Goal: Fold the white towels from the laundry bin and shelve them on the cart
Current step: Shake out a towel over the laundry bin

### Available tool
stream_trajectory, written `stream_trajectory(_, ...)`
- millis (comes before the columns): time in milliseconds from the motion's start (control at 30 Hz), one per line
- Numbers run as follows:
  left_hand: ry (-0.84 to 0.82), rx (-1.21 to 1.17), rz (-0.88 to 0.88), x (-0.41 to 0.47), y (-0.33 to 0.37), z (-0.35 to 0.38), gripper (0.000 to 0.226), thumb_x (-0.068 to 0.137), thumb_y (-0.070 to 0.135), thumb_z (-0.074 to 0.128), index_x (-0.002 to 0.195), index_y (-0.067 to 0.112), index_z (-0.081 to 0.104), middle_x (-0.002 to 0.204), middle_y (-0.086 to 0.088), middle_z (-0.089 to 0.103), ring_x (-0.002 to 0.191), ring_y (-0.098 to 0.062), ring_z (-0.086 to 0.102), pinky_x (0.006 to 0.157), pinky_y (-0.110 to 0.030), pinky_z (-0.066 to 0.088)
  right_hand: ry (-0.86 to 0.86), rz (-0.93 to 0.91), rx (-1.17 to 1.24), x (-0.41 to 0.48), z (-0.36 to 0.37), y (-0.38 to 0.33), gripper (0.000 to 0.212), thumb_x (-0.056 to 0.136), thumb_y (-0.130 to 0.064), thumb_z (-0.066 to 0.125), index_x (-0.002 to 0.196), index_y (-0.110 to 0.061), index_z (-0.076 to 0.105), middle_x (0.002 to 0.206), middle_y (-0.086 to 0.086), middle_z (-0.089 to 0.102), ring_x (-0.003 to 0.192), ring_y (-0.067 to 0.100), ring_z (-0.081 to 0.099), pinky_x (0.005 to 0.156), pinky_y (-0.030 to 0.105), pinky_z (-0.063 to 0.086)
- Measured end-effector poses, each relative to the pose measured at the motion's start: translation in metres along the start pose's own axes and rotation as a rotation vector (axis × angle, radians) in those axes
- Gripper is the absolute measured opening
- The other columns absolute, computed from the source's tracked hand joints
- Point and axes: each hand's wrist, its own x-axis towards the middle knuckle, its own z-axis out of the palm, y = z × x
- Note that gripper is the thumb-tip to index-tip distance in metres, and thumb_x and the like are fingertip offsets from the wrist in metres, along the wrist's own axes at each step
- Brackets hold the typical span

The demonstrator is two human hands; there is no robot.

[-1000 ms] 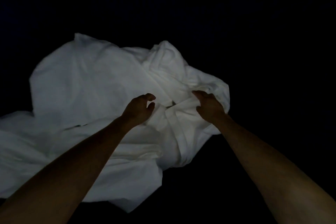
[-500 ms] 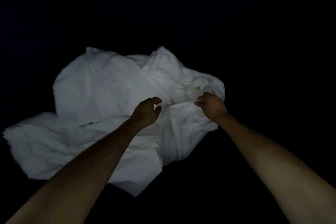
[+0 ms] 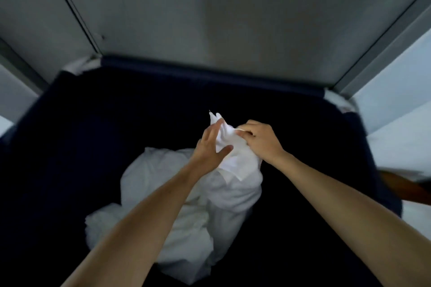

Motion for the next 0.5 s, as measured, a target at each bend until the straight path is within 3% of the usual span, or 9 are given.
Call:
stream_trajectory(100, 0.101, 0.112, 0.153, -0.010, 0.046, -0.047, 0.077, 0.089, 0.030, 0.062, 0.149, 0.025, 0.014, 0.154, 0.004, 0.020, 0.140, -0.014, 0.021, 0.100, -0.018, 0.010, -0.006, -0.133, -0.064, -0.009, -0.043, -0.058, 0.019, 0.093, -0.021, 0.056, 0.095, -0.011, 0.071, 0.073, -0.011, 0.051, 0.069, 0.003, 0.050, 0.064, 0.015, 0.039)
stream_trajectory(200, 0.183, 0.133, 0.216, -0.025, 0.094, -0.094, 0.080, 0.083, 0.035, 0.067, 0.147, 0.035, 0.018, 0.154, 0.011, 0.016, 0.133, -0.019, 0.018, 0.107, -0.027, 0.016, 0.014, -0.273, -0.176, -0.020, -0.085, -0.116, 0.022, 0.094, -0.020, 0.054, 0.087, -0.006, 0.068, 0.066, -0.014, 0.044, 0.070, 0.006, 0.044, 0.070, 0.021, 0.031)
stream_trajectory(267, 0.178, 0.247, 0.240, -0.033, 0.119, -0.119, 0.065, 0.082, 0.040, 0.067, 0.139, 0.036, 0.035, 0.153, 0.015, 0.015, 0.131, -0.023, 0.016, 0.105, -0.034, 0.023, 0.048, -0.331, -0.244, -0.025, -0.106, -0.145, 0.022, 0.095, -0.020, 0.054, 0.087, -0.004, 0.068, 0.064, -0.018, 0.041, 0.077, 0.013, 0.043, 0.071, 0.021, 0.028)
stream_trajectory(367, 0.278, 0.351, 0.279, -0.053, 0.143, -0.156, 0.037, 0.084, 0.044, 0.064, 0.111, 0.018, 0.061, 0.150, 0.014, 0.026, 0.132, -0.022, 0.015, 0.098, -0.033, 0.023, 0.131, -0.315, -0.231, -0.040, -0.119, -0.181, 0.034, 0.095, -0.021, 0.054, 0.060, -0.022, 0.054, 0.058, -0.014, 0.039, 0.070, 0.014, 0.041, 0.063, 0.022, 0.030)
stream_trajectory(433, 0.322, 0.342, 0.302, -0.066, 0.153, -0.178, 0.029, 0.086, 0.044, 0.063, 0.094, 0.016, 0.064, 0.130, 0.011, 0.049, 0.125, -0.019, 0.027, 0.094, -0.031, 0.024, 0.193, -0.258, -0.109, -0.051, -0.120, -0.199, 0.045, 0.094, -0.021, 0.055, 0.052, -0.027, 0.040, 0.054, -0.009, 0.037, 0.058, 0.009, 0.037, 0.054, 0.017, 0.030)
stream_trajectory(467, 0.327, 0.313, 0.307, -0.074, 0.157, -0.188, 0.024, 0.087, 0.041, 0.062, 0.081, 0.018, 0.061, 0.106, 0.010, 0.059, 0.112, -0.016, 0.041, 0.087, -0.028, 0.028, 0.204, -0.236, -0.065, -0.055, -0.118, -0.207, 0.045, 0.094, -0.021, 0.055, 0.052, -0.025, 0.040, 0.054, -0.008, 0.037, 0.055, 0.007, 0.035, 0.052, 0.016, 0.030)
stream_trajectory(500, 0.327, 0.253, 0.306, -0.082, 0.161, -0.197, 0.029, 0.089, 0.038, 0.061, 0.068, 0.020, 0.052, 0.080, 0.010, 0.056, 0.089, -0.014, 0.049, 0.075, -0.024, 0.031, 0.210, -0.218, -0.041, -0.059, -0.117, -0.215, 0.042, 0.095, -0.021, 0.054, 0.054, -0.020, 0.044, 0.055, -0.008, 0.038, 0.055, 0.007, 0.035, 0.051, 0.015, 0.031)
